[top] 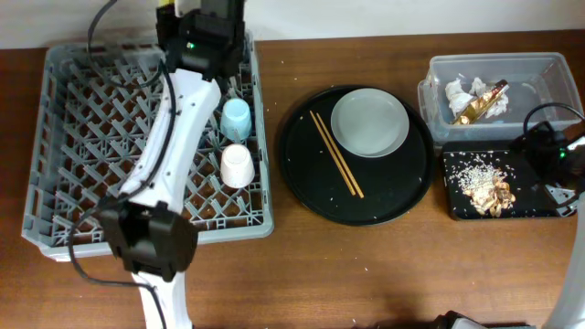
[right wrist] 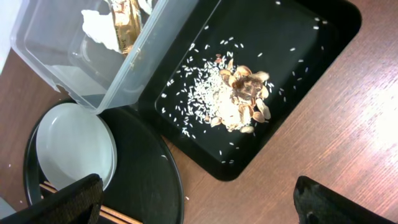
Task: Sort waste into correct bins and load items into the dishwasher rack
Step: 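Place the yellow bowl upright at the back of the rack with left gripper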
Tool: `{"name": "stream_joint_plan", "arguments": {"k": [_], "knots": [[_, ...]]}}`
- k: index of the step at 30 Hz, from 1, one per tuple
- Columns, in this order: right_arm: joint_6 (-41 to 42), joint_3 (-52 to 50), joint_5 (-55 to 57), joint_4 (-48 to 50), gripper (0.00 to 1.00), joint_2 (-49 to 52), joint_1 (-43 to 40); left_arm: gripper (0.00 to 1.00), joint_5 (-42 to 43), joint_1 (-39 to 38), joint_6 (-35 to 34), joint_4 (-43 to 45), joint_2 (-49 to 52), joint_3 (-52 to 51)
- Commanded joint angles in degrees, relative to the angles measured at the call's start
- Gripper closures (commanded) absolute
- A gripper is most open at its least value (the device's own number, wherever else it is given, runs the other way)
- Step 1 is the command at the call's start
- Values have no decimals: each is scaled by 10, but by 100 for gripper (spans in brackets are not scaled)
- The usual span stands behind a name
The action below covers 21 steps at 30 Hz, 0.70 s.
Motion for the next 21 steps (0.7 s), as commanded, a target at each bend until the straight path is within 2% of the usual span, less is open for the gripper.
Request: {"name": "stream_joint_plan", "arguments": {"k": [1,4,10,14,17,19,21], "knots": [[3,7,8,1,2,-3,0,100,-14,7,189,144,86,3],[3,7,8,1,2,-3,0,100,-14,7,279,233,156,3],[3,7,8,1,2,-3,0,100,-34,7,281,226,241,3],[3,7,8,1,1,-3,0,100,-87,7,281,203,248,3],[3,7,8,1,1,-3,0,100,-87,-8,282,179,248,3],[3,7,8,1,2,-3,0,99,-87,-24,320,177,248,3],[3,7,8,1,2,-3,0,99,-87,-42,320,169,248,3]]}}
